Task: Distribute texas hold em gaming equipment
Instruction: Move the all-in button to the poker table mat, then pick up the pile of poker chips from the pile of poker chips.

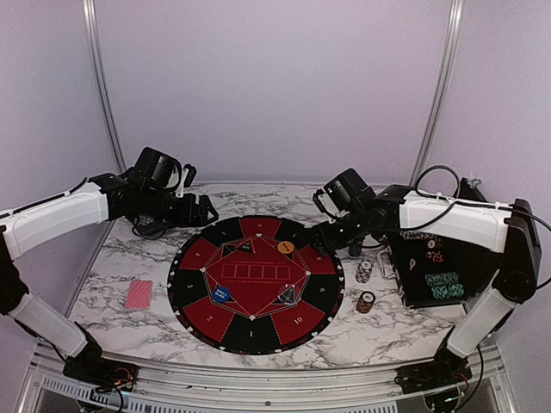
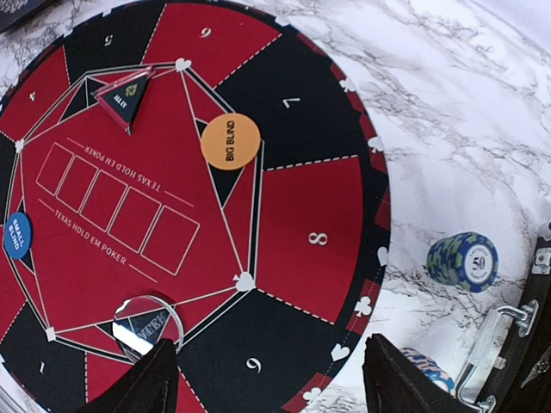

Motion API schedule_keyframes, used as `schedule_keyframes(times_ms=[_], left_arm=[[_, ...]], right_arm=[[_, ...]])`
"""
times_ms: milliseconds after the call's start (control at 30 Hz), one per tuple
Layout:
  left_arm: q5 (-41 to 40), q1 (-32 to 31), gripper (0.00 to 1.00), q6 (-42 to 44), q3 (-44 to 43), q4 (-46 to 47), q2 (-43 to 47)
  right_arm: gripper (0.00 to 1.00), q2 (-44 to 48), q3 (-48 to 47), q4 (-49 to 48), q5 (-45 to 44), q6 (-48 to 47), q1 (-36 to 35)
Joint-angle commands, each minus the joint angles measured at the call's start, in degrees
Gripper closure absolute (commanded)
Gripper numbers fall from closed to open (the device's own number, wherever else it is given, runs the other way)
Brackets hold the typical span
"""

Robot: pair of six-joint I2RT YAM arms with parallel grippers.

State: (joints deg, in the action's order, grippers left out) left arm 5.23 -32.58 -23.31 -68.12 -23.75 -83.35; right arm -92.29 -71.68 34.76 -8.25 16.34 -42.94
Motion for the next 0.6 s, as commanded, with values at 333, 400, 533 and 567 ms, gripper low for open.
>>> schedule_keyframes(times_ms=[333, 400, 533, 567], left_arm=[[3.0, -0.6, 0.01, -0.4, 2.2, 1.7, 3.7], [2.9, -0.6, 0.01, -0.5, 1.8, 2.0, 3.6], [2.6, -0.6, 0.01, -0.2, 0.4, 2.2, 2.6], [2.5, -0.6, 0.01, -0.1, 0.0, 2.1, 2.2]], right_arm=[[0.29, 7.5, 4.6, 2.2, -1.0, -0.4, 6.7], [0.29, 8.4, 5.3, 3.0, -1.0, 0.0, 7.8], [0.29, 10.3, 7.4, 4.9, -1.7, 1.3, 9.8], [0.29, 10.7, 8.0, 5.3, -1.5, 1.5, 10.3]])
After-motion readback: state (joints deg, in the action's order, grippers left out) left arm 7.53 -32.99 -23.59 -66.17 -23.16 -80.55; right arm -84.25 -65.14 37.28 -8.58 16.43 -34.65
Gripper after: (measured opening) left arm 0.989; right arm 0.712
